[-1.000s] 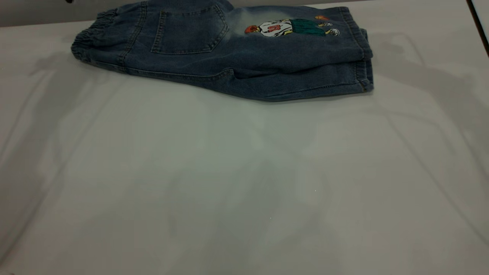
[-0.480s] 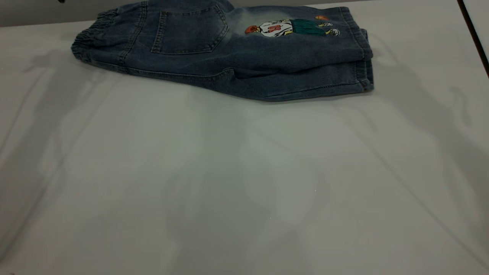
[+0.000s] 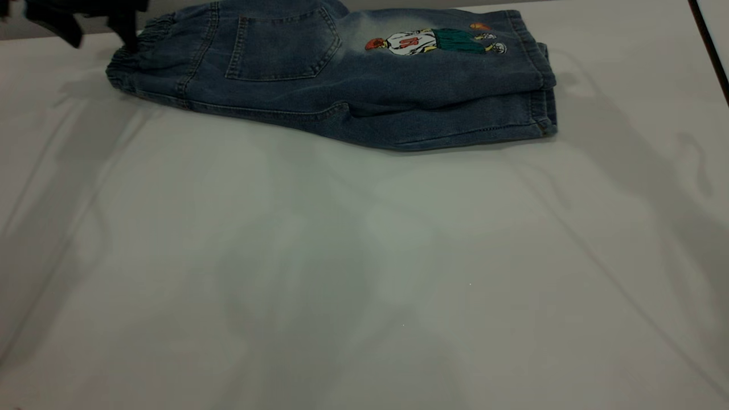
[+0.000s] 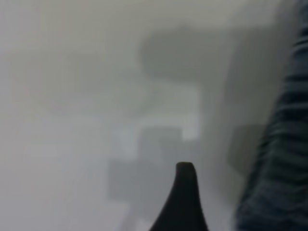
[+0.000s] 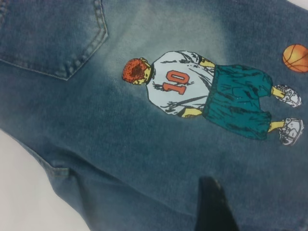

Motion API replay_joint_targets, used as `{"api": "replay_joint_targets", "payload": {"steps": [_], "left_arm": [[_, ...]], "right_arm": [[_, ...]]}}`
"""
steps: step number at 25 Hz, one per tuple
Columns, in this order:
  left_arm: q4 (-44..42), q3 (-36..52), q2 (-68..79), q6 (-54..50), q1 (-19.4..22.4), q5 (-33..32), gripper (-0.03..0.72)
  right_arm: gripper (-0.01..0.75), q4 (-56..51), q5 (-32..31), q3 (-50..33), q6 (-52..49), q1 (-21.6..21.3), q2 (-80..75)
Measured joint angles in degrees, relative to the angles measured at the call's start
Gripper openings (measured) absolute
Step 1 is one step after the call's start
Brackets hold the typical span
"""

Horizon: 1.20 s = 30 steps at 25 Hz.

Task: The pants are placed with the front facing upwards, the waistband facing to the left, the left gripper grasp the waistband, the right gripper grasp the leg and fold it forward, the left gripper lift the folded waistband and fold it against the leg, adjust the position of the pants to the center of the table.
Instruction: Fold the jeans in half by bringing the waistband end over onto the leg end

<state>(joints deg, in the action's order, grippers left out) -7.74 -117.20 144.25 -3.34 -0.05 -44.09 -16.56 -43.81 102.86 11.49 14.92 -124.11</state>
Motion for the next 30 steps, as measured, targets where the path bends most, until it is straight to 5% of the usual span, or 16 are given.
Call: {"api": "replay_joint_targets", "payload": {"steps": [17,22,30], "left_arm": [[8.98,-0.20,4.42,1.37,0.00,5.14,0.572],[14.23,-0.14,4.55,3.34,-0.05,5.57,0.457],[15.35,-0.14,4.55,3.34,-0.11,3.39,0.153]], "right_arm": [[0.353,0.21,-0.45,0.00,0.00,0.00,0.00],[0.353,-0.15,0.66,-0.05,0.00,0.00,0.00],[0.353,-4.81,8.60,-0.05,1.27,0.00,-1.75]]}}
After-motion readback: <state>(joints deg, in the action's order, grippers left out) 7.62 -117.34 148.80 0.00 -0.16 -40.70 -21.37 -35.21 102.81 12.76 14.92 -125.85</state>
